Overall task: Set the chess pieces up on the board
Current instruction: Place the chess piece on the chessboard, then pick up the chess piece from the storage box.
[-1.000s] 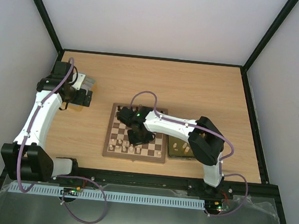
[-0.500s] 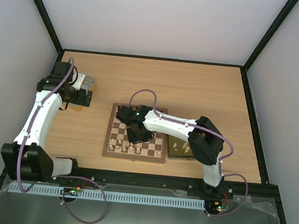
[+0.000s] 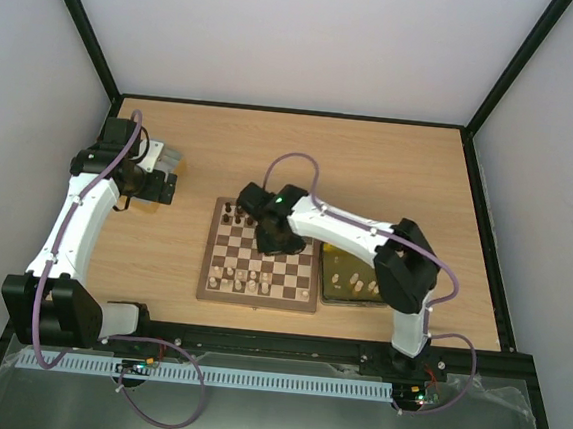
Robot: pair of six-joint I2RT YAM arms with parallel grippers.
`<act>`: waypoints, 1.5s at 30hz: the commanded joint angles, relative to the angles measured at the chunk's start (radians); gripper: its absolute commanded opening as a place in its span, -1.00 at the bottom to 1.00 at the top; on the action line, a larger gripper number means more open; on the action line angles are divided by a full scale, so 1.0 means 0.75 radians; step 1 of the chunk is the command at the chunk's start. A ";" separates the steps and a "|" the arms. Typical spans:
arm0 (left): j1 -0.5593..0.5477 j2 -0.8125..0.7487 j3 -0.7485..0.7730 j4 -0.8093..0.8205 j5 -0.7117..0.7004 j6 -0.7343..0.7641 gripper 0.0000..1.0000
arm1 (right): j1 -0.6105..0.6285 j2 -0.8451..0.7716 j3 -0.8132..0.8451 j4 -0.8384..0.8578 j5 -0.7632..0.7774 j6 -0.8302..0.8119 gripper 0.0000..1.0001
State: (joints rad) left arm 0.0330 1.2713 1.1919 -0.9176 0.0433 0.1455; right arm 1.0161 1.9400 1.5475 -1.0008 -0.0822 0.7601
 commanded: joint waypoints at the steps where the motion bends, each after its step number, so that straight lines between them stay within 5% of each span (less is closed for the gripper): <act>1: -0.002 0.009 0.005 -0.003 -0.013 -0.011 0.98 | -0.174 -0.244 -0.106 -0.068 0.092 0.070 -0.56; 7: -0.002 0.012 0.008 -0.007 -0.005 -0.010 0.98 | -0.468 -0.579 -0.507 0.005 0.039 0.047 -0.55; 19: -0.003 0.053 0.036 -0.024 -0.004 -0.008 0.98 | -0.502 -0.668 -0.817 0.119 -0.066 -0.007 -0.56; 45: -0.003 0.055 0.023 -0.019 -0.009 -0.010 0.98 | -0.500 -0.572 -0.839 0.205 -0.200 -0.086 -0.54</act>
State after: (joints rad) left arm 0.0330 1.3090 1.1923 -0.9180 0.0418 0.1455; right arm 0.6361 1.4952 0.9165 -0.8562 -0.2188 0.7166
